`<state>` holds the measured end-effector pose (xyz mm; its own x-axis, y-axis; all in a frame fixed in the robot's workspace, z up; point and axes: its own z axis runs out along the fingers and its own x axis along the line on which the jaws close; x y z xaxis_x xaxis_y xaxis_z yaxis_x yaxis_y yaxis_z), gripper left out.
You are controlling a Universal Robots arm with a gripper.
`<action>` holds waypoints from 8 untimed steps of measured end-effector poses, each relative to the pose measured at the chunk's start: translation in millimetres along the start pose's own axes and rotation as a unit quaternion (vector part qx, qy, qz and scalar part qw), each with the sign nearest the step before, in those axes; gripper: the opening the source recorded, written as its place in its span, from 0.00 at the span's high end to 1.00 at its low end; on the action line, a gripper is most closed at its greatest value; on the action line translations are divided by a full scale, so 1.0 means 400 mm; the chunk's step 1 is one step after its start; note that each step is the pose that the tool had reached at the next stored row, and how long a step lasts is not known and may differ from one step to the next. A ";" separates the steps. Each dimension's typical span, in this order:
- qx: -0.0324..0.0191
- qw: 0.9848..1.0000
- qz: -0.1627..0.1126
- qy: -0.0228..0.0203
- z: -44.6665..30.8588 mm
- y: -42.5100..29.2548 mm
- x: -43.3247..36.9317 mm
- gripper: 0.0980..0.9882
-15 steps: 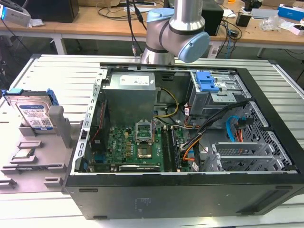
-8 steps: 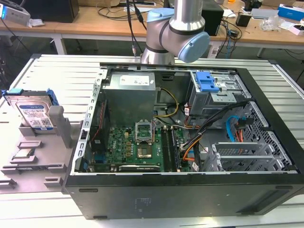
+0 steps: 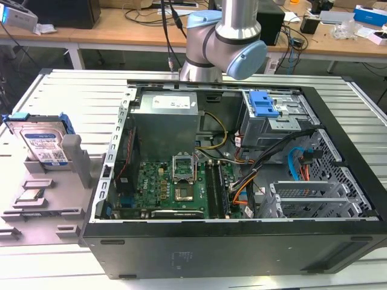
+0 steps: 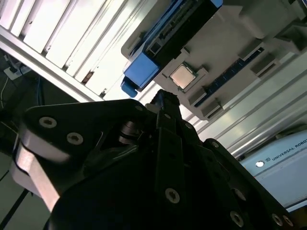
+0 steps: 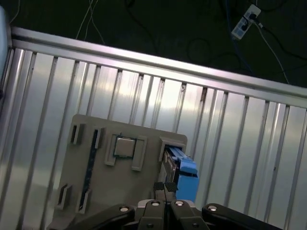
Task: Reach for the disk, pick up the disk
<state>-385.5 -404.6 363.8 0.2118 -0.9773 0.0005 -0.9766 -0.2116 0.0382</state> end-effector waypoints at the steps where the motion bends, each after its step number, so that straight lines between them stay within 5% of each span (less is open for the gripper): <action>1: 0.000 1.000 -0.003 0.000 0.000 0.000 0.000 0.99; 5: 0.000 1.000 -0.009 0.000 0.000 0.000 0.000 0.99; 8: 0.000 1.000 0.031 -0.001 0.000 0.000 0.000 0.99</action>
<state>-385.5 -404.5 363.7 0.1509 -0.9885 0.0006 -0.9878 -0.1508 0.0382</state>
